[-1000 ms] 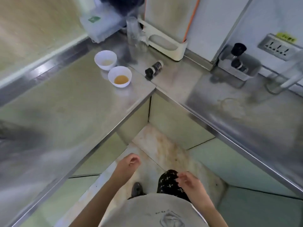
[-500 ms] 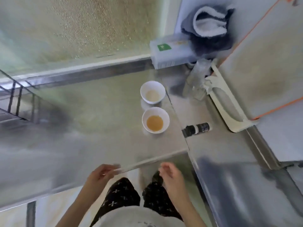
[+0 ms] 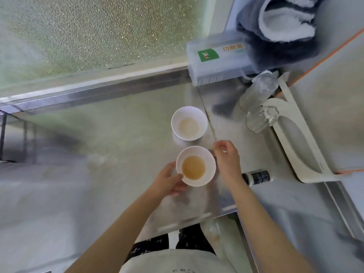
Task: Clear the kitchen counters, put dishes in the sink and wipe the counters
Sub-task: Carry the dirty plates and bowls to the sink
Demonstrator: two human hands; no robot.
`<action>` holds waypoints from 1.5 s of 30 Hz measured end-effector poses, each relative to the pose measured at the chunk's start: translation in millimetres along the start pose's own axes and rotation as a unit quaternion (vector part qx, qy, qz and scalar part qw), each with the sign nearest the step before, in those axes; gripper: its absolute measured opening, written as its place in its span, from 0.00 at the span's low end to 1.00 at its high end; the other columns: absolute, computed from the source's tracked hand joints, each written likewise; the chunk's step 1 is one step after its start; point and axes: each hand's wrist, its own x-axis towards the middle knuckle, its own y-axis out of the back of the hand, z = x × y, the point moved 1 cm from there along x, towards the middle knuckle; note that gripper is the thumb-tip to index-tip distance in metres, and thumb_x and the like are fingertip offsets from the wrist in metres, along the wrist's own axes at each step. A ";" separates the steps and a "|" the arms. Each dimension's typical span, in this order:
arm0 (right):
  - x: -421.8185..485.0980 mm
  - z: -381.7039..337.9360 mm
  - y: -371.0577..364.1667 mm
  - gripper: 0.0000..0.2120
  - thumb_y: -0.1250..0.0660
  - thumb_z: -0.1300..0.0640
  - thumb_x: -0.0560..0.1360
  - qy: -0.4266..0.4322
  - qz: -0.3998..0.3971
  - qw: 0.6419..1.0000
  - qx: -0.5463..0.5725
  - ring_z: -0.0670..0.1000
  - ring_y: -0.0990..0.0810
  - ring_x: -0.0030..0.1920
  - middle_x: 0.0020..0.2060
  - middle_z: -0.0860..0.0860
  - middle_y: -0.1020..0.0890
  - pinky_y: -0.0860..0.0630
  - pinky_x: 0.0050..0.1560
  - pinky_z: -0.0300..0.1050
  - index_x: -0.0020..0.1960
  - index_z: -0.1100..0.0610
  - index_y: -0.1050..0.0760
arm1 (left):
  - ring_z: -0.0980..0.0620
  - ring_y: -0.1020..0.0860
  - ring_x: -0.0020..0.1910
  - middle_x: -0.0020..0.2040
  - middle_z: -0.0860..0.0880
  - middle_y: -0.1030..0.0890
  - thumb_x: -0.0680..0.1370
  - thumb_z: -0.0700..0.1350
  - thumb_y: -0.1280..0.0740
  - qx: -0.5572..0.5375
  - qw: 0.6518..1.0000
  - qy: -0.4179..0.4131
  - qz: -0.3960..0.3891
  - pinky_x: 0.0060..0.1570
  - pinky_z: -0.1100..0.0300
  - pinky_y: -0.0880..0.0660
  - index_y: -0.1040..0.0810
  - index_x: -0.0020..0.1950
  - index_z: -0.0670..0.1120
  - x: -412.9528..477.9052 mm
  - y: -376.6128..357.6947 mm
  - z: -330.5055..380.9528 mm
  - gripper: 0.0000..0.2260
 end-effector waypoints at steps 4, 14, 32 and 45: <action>30.2 -16.5 -23.1 0.13 0.38 0.51 0.77 -0.039 -0.075 0.996 0.007 0.53 0.19 0.48 0.51 0.53 0.20 0.23 0.51 0.48 0.58 0.55 0.30 | 0.50 0.17 0.36 0.36 0.48 0.16 0.78 0.38 0.38 -0.009 1.000 -0.006 0.015 0.36 0.58 0.24 0.30 0.64 0.51 5.9 4.0 3.1 0.16; 32.8 -27.5 -55.0 0.14 0.41 0.64 0.76 -0.144 -0.074 0.967 0.199 0.58 0.17 0.46 0.52 0.55 0.22 0.19 0.46 0.48 0.60 0.54 0.32 | 0.51 0.18 0.33 0.33 0.44 0.17 0.78 0.36 0.38 -0.013 0.995 -0.036 0.088 0.35 0.60 0.26 0.29 0.58 0.55 -12.8 53.3 2.3 0.15; -226.5 53.2 4.8 0.09 0.37 0.58 0.77 -0.159 0.272 0.834 0.453 0.53 0.20 0.40 0.45 0.54 0.18 0.24 0.40 0.44 0.57 0.54 0.24 | 0.49 0.17 0.38 0.35 0.44 0.16 0.76 0.35 0.37 0.219 0.959 -0.116 -0.139 0.38 0.62 0.22 0.29 0.60 0.52 -54.7 44.5 12.1 0.16; -497.8 150.8 -2.2 0.13 0.36 0.51 0.75 -0.099 0.507 0.647 0.561 0.53 0.17 0.49 0.51 0.52 0.17 0.23 0.45 0.48 0.59 0.48 0.24 | 0.50 0.17 0.36 0.36 0.45 0.16 0.77 0.35 0.38 0.392 0.836 -0.134 -0.359 0.44 0.55 0.20 0.30 0.62 0.48 -194.7 -65.9 -123.5 0.15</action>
